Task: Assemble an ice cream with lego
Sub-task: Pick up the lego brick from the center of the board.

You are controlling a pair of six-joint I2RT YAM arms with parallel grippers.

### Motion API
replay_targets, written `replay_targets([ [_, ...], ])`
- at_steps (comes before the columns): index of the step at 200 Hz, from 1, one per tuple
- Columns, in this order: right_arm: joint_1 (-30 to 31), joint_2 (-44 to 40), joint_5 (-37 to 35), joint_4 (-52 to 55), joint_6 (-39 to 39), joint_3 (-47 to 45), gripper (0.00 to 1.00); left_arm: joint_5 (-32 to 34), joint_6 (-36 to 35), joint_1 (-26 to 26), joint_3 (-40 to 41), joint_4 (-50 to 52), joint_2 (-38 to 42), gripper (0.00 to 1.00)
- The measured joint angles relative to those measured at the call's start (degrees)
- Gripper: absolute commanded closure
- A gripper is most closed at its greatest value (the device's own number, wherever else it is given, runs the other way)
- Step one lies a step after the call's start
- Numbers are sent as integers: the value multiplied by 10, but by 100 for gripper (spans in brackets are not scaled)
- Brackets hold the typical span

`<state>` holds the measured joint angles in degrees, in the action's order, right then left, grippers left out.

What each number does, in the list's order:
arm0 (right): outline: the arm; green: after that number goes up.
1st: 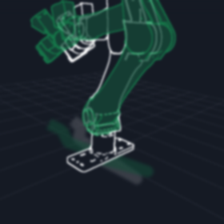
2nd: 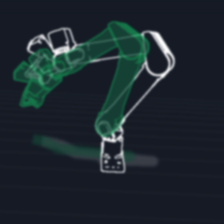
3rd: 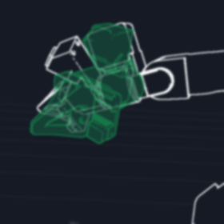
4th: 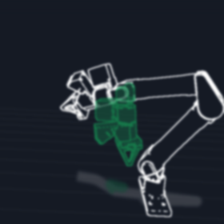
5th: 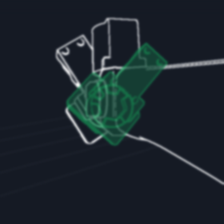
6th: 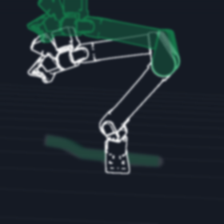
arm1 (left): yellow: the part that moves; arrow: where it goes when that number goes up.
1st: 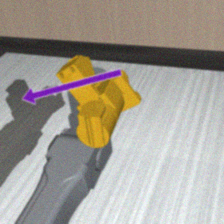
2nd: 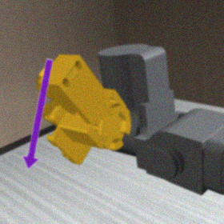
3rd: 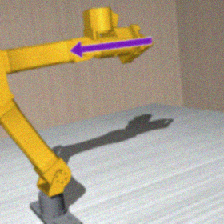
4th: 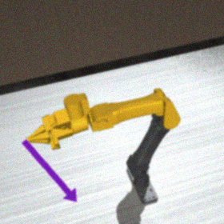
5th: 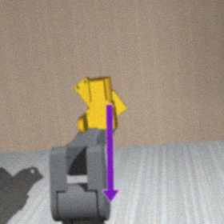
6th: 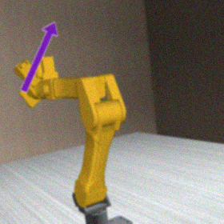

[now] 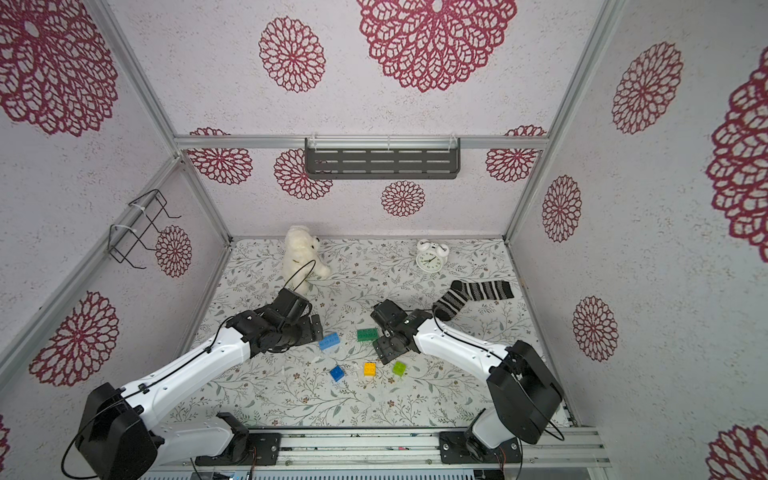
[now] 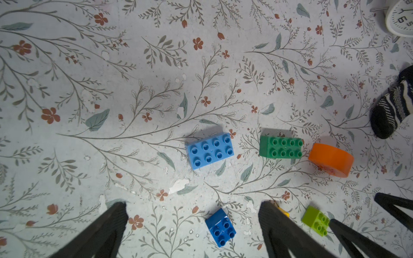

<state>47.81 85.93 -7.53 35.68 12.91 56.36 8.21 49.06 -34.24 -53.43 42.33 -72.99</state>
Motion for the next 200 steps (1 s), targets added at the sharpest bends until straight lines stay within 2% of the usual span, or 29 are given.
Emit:
replay_targets([
  [73,0,-65,49,-36,-133,-47,9,-37,-15,0,-5,-14,7,3],
  [131,1,-16,63,-41,-179,-38,10,-40,-5,0,-6,-13,21,3],
  [159,2,-7,61,-31,-183,-37,13,-38,3,0,-6,-13,21,3],
  [200,4,-5,62,-9,-183,-37,23,-36,7,0,-5,-12,21,3],
])
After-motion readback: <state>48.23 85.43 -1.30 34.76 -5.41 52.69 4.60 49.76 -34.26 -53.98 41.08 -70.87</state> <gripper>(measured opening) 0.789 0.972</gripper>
